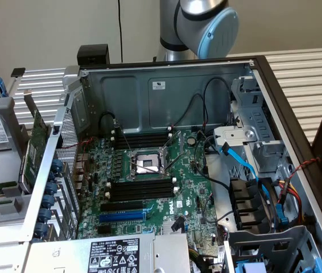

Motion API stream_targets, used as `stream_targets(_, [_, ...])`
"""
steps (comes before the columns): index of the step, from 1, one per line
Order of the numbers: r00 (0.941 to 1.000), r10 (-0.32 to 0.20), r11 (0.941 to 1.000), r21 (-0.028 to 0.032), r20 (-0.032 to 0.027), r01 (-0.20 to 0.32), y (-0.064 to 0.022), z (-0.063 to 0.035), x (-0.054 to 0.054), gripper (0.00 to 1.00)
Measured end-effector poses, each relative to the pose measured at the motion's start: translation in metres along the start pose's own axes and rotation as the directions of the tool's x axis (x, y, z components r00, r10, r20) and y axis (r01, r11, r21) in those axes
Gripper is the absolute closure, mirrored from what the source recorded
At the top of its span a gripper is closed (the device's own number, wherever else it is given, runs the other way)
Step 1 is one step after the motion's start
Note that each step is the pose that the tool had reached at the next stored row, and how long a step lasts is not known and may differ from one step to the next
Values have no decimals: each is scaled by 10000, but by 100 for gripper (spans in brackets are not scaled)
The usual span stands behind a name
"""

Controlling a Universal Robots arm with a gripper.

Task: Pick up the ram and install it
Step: 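Pick up the ram and move it above insertion slot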

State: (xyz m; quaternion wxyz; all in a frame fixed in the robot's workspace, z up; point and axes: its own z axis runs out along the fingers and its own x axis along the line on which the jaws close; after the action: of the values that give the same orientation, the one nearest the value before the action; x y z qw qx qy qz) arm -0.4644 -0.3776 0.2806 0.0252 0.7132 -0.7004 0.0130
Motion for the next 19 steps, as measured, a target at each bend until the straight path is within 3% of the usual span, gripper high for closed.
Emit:
stream_targets(11, [10000, 0, 10000, 21, 11, 0, -2, 200, 69, 62])
stream_targets(15, [10000, 2, 10000, 77, 80, -3, -3, 257, 83, 62])
stream_targets(19, [9999, 1, 10000, 81, 121, -2, -3, 331, 112, 62])
